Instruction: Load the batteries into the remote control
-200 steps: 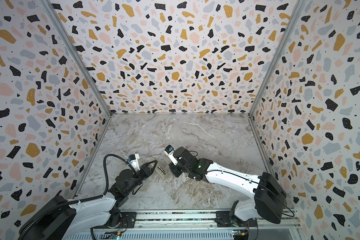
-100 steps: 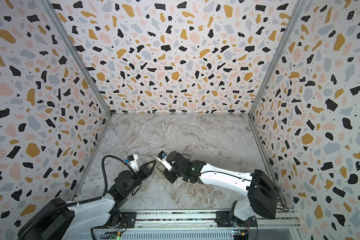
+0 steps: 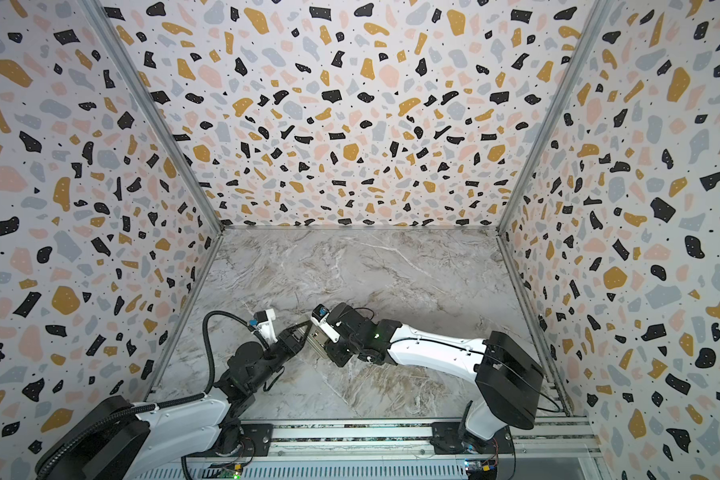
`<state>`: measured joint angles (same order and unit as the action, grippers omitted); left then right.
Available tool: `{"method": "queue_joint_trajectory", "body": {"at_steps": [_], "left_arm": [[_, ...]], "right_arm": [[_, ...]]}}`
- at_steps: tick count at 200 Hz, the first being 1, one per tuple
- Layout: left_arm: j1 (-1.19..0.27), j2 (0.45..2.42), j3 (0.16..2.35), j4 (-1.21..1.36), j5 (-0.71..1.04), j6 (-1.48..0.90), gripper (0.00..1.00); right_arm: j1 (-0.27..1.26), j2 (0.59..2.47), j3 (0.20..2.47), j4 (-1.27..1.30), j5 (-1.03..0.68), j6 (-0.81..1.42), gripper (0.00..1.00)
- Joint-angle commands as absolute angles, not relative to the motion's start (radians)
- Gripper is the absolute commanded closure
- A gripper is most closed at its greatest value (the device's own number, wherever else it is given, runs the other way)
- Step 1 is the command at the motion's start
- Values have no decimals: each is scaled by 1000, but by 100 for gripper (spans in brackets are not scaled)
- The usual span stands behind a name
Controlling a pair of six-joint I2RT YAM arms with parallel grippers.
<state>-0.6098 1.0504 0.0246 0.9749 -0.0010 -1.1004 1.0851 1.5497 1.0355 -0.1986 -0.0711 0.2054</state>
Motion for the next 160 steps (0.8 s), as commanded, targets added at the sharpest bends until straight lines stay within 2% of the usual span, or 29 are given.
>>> {"method": "queue_joint_trajectory", "body": {"at_steps": [1,160], "left_arm": [[-605,1052,19,1070,17,-1086,100],[-611,1060,10,1113,64,-1081,100]], "right_arm": [[1090,1546,1078,-185,-78,216,90],[1090,1577,1077,-147,-81,224,91]]}}
